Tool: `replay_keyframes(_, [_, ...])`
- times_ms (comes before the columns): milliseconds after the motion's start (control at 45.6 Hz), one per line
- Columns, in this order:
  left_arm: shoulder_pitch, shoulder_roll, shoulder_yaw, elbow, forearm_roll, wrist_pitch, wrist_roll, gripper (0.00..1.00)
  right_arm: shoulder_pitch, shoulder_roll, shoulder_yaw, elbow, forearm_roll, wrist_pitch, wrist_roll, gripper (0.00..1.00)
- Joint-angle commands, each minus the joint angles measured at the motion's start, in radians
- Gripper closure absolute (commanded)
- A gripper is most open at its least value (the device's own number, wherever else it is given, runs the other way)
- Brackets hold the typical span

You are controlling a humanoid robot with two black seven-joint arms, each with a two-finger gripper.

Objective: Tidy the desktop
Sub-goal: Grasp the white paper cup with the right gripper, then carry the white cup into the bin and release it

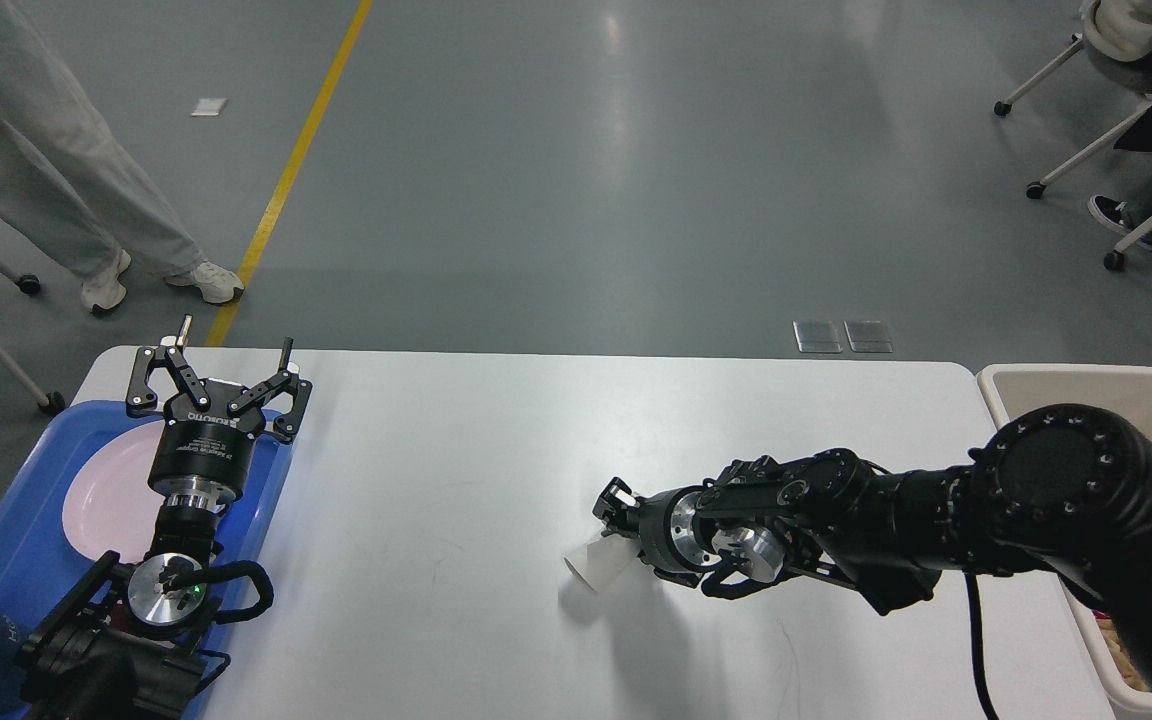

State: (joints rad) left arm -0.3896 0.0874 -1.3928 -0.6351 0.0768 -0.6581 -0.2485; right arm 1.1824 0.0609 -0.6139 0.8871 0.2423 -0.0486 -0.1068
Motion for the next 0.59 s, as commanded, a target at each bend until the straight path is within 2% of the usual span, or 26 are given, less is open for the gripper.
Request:
replay_keyframes(0, [0.0,0.0,0.0,0.0,0.0,0.0,0.0,0.04,0.063,-0.033,-0.012,0.078,0.0,0.001,-0.022,1.0])
replay_keyframes(153, [0.0,0.0,0.0,0.0,0.0,0.0,0.0,0.04,0.221,-0.093,-0.075,0.228,0.0,0.004,-0.102,1.0])
replay_keyframes(219, [0.0,0.0,0.0,0.0,0.0,0.0,0.0,0.04,0.33,-0.121,-0.151,0.321,0.0,0.022,-0.114,1.0])
replay_keyframes(460, [0.0,0.0,0.0,0.0,0.0,0.0,0.0,0.04,0.779,-0.227,-0.449,0.628,0.0,0.196,-0.099,1.0])
replay_keyframes(526, [0.0,0.0,0.0,0.0,0.0,0.0,0.0,0.04,0.877,-0.237,-0.529,0.673,-0.001,0.277,-0.062,1.0])
replay_keyframes(570, [0.0,0.0,0.0,0.0,0.0,0.0,0.0,0.04,0.93,-0.25,-0.579,0.687,-0.005,0.335,-0.019,1.0])
